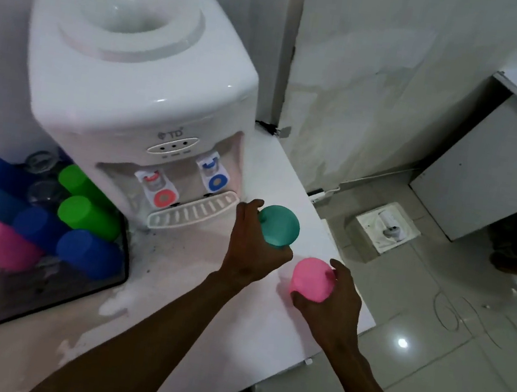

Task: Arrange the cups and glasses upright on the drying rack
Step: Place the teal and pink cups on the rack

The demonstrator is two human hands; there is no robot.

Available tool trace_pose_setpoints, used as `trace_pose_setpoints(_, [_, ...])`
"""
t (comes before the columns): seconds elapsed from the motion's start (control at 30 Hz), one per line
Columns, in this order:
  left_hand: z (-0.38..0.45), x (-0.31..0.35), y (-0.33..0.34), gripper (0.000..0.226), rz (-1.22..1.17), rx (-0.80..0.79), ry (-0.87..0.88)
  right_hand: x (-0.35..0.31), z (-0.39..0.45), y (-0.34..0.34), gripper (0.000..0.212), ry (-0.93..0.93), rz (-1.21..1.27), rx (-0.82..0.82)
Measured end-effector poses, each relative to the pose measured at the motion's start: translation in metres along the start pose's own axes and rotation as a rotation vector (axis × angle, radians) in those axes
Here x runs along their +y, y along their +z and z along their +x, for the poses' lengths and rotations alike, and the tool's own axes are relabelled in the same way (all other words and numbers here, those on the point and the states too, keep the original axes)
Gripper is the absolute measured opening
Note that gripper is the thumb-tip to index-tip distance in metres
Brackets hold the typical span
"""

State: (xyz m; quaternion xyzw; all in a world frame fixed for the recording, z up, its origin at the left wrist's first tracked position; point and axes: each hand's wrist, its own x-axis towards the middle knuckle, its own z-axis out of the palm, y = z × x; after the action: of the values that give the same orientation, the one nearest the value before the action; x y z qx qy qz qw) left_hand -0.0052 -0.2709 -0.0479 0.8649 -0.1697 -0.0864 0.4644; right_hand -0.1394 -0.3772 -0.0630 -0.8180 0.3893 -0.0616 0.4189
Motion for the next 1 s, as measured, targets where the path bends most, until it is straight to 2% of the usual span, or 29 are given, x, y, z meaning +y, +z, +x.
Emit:
trace_pose_setpoints(0.1, [-0.018, -0.015, -0.039, 0.089, -0.069, 0.108, -0.06, -0.024, -0.01, 0.016, 0.098, -0.021, 0.07, -0.076])
trace_pose_setpoints(0.27, [-0.055, -0.037, -0.11, 0.077, -0.136, 0.196, -0.085, -0.061, -0.034, 0.053, 0.077, -0.086, 0.162, -0.205])
trace_pose_setpoints(0.37, [-0.074, -0.055, -0.154, 0.08, -0.191, 0.236, -0.191, -0.088, -0.052, 0.083, 0.064, -0.084, 0.26, -0.297])
trace_pose_setpoints(0.47, [-0.091, -0.08, -0.198, 0.074, -0.396, 0.281, -0.331, -0.114, -0.069, 0.118, 0.062, -0.047, 0.347, -0.402])
trace_pose_setpoints(0.57, [-0.105, -0.101, -0.236, 0.042, -0.686, 0.41, -0.514, -0.137, -0.086, 0.15, 0.072, 0.035, 0.405, -0.545])
trace_pose_setpoints(0.6, [-0.11, -0.11, -0.25, 0.031, -0.788, 0.461, -0.586, -0.146, -0.093, 0.163, 0.068, 0.053, 0.405, -0.589])
trace_pose_setpoints(0.67, [-0.117, -0.126, -0.271, 0.024, -0.957, 0.504, -0.746, -0.159, -0.106, 0.18, 0.052, 0.081, 0.401, -0.641])
trace_pose_setpoints(0.73, [-0.125, -0.144, -0.293, 0.022, -1.104, 0.487, -0.903, -0.175, -0.119, 0.198, 0.037, 0.138, 0.375, -0.689])
trace_pose_setpoints(0.8, [-0.131, -0.161, -0.314, 0.017, -1.221, 0.437, -1.014, -0.188, -0.13, 0.216, 0.031, 0.233, 0.345, -0.756])
trace_pose_setpoints(0.9, [-0.132, -0.19, -0.334, 0.029, -1.265, 0.35, -1.133, -0.201, -0.14, 0.241, 0.043, 0.451, 0.372, -0.906])
trace_pose_setpoints(1.0, [-0.128, -0.213, -0.344, 0.042, -1.132, 0.223, -1.178, -0.208, -0.146, 0.262, 0.049, 0.731, 0.496, -1.0])
